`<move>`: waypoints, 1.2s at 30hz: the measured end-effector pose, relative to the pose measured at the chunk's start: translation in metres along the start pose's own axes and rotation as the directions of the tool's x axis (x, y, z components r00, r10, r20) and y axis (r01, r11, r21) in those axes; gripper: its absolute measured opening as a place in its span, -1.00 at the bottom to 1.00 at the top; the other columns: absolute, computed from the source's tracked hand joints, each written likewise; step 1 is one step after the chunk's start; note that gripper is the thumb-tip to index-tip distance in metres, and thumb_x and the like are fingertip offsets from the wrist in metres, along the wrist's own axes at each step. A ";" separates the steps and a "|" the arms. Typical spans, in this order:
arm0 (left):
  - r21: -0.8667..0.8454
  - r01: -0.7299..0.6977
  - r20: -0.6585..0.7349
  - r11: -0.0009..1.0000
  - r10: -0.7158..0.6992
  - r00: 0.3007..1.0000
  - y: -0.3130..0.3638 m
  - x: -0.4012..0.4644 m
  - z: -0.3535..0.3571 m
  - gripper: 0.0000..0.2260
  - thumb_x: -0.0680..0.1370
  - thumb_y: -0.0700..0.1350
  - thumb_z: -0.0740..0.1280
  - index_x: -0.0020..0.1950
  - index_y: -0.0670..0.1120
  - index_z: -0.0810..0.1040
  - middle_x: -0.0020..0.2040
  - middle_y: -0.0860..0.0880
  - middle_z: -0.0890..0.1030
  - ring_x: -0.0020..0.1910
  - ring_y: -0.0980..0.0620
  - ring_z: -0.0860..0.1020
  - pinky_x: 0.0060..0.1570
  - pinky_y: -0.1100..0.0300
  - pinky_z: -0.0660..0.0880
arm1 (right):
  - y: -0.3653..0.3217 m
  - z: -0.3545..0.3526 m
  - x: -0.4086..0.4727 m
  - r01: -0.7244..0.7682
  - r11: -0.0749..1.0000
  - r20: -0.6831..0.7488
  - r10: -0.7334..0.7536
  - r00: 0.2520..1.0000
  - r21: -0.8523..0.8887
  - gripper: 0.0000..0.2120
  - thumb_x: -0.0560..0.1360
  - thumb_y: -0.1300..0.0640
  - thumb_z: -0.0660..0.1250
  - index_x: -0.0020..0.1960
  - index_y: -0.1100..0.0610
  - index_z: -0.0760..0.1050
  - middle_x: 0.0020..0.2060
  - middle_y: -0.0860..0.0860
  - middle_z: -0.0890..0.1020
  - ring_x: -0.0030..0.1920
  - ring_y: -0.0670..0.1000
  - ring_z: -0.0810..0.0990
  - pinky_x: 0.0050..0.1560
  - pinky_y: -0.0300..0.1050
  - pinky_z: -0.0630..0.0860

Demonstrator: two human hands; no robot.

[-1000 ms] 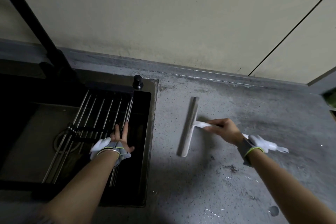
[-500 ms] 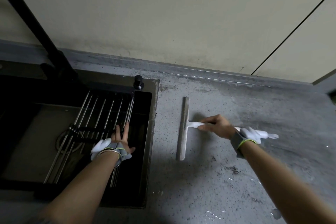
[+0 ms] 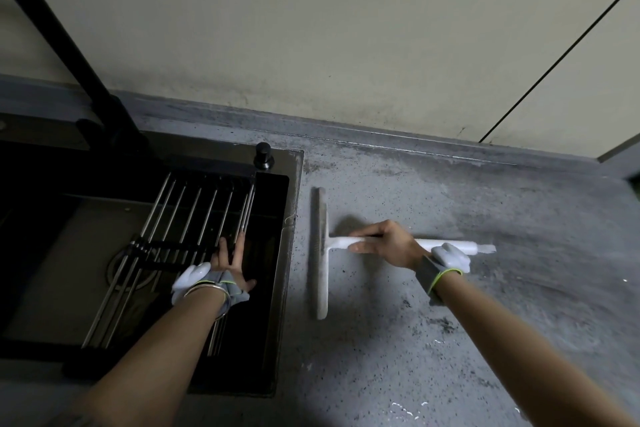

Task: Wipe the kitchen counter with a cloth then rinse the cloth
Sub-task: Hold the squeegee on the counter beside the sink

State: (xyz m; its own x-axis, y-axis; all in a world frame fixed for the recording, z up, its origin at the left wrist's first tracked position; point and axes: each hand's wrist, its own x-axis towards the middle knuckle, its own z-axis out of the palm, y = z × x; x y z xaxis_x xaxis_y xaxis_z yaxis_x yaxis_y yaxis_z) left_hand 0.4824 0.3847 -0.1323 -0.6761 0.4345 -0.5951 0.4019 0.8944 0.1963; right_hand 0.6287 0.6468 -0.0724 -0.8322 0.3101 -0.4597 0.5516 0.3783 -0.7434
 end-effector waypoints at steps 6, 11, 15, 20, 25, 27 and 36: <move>0.013 -0.009 -0.009 1.000 0.009 1.000 0.001 -0.003 -0.001 -0.16 0.56 0.06 0.28 0.52 0.02 -0.35 0.54 -0.16 -0.25 0.53 -0.21 0.00 0.45 -0.01 0.15 | 0.030 -0.050 -0.007 -0.094 0.994 -0.253 0.105 0.962 0.056 -0.75 0.46 0.09 0.39 0.14 0.07 0.59 -0.22 -0.04 0.66 -0.44 -0.04 0.44 -0.48 -0.26 0.38; 0.004 -0.012 0.001 1.000 0.012 1.000 0.004 -0.004 -0.004 -0.18 0.57 0.04 0.27 0.52 0.01 -0.34 0.54 -0.16 -0.25 0.53 -0.21 -0.02 0.45 -0.01 0.15 | 0.046 -0.076 0.004 -0.136 0.990 -0.323 0.143 0.936 0.043 -0.68 0.44 0.13 0.43 0.17 0.18 0.58 -0.41 -0.08 0.56 -0.52 -0.17 0.46 -0.53 -0.40 0.30; -0.001 -0.014 0.025 1.000 0.014 1.000 0.003 -0.002 -0.005 -0.18 0.58 0.05 0.26 0.51 0.02 -0.36 0.54 -0.16 -0.25 0.53 -0.21 -0.02 0.44 -0.01 0.14 | 0.040 -0.076 0.023 -0.144 0.989 -0.288 0.147 0.946 0.034 -0.71 0.42 0.12 0.45 0.12 0.18 0.60 -0.48 -0.07 0.57 -0.45 -0.03 0.39 -0.50 -0.30 0.32; 0.018 0.000 0.013 1.000 0.000 1.000 0.000 0.004 0.000 -0.17 0.57 0.07 0.27 0.51 0.03 -0.35 0.54 -0.17 -0.24 0.52 -0.22 0.04 0.43 -0.01 0.19 | 0.019 -0.070 0.048 -0.089 0.995 -0.176 0.080 0.981 -0.042 -0.83 0.44 0.11 0.43 0.03 0.05 0.63 -0.24 0.21 0.64 -0.32 0.05 0.46 -0.29 -0.11 0.40; 0.019 -0.003 -0.003 1.000 0.003 1.000 -0.004 0.008 0.005 -0.15 0.56 0.08 0.29 0.51 0.02 -0.35 0.55 -0.17 -0.24 0.53 -0.22 0.01 0.43 -0.04 0.20 | -0.005 -0.054 0.065 -0.016 0.991 -0.042 0.011 0.999 -0.136 -0.73 0.44 0.14 0.43 0.13 0.16 0.61 -0.13 0.00 0.66 -0.20 -0.10 0.53 -0.25 -0.38 0.41; -0.001 -0.004 0.006 1.000 0.004 1.000 -0.005 0.010 0.006 -0.15 0.56 0.07 0.29 0.51 0.03 -0.35 0.55 -0.17 -0.24 0.53 -0.23 -0.01 0.44 -0.06 0.19 | -0.013 -0.044 0.066 0.023 0.990 0.027 -0.020 0.999 -0.137 -0.73 0.43 0.16 0.43 0.13 0.15 0.61 -0.07 -0.03 0.64 -0.17 -0.19 0.54 -0.22 -0.47 0.42; -0.016 0.005 -0.003 1.000 -0.005 1.000 -0.008 0.014 0.012 -0.14 0.55 0.06 0.29 0.50 0.07 -0.37 0.55 -0.15 -0.25 0.53 -0.23 -0.04 0.45 -0.08 0.15 | -0.021 -0.026 0.058 0.126 0.975 0.204 -0.087 0.975 -0.185 -0.76 0.41 0.11 0.46 0.08 0.04 0.64 -0.10 -0.16 0.66 -0.08 -0.09 0.60 -0.01 -0.20 0.48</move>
State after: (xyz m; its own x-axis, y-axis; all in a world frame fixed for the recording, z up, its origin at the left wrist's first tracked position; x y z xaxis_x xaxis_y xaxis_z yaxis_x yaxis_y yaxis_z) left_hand 0.4771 0.3825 -0.1516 -0.6800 0.4307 -0.5933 0.3892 0.8979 0.2057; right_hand 0.5707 0.6798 -0.0704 -0.8709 0.0916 -0.4828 0.4436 0.5692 -0.6923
